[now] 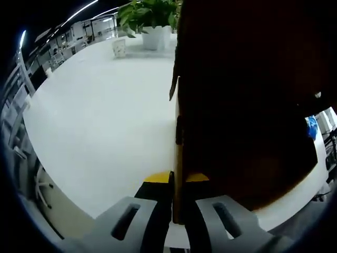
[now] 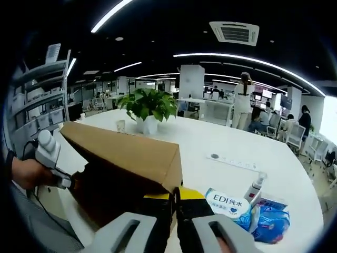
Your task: Operate the shoe box by opening the lid, removing the specified soft item, and placing it in the target area until the item is outside and the box remains undamaged.
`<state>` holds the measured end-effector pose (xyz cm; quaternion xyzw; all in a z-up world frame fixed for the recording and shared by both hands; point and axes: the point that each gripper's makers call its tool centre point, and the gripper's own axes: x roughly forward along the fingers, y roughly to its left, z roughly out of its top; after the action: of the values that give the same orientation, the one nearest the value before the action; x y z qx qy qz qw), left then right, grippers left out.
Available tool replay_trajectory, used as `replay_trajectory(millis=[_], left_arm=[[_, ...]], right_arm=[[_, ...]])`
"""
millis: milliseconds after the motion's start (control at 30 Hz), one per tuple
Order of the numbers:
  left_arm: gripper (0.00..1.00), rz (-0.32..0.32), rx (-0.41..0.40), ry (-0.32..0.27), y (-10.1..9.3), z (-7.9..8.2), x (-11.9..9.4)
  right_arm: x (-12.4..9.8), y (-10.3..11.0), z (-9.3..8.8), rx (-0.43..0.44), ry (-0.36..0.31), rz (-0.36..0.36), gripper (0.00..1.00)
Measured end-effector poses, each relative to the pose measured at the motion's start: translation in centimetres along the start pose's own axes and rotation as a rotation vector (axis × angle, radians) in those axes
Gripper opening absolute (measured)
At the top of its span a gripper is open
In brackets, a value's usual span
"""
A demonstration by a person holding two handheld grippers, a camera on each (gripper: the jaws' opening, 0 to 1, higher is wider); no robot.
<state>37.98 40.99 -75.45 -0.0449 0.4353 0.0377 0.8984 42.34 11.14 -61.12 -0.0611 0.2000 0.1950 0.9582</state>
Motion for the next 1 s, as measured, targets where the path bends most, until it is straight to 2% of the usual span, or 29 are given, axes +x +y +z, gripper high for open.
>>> replay_trajectory(millis=[367, 1000], left_arm=[[0.04, -0.009, -0.021, -0.003, 0.0, 0.0, 0.0], [0.05, -0.04, -0.069, -0.019, -0.1, 0.0, 0.0]], right_arm=[[-0.6, 0.5, -1.6, -0.007, 0.023, -0.001, 0.0], [-1.1, 0.7, -2.9, 0.011, 0.03, -0.014, 0.0]])
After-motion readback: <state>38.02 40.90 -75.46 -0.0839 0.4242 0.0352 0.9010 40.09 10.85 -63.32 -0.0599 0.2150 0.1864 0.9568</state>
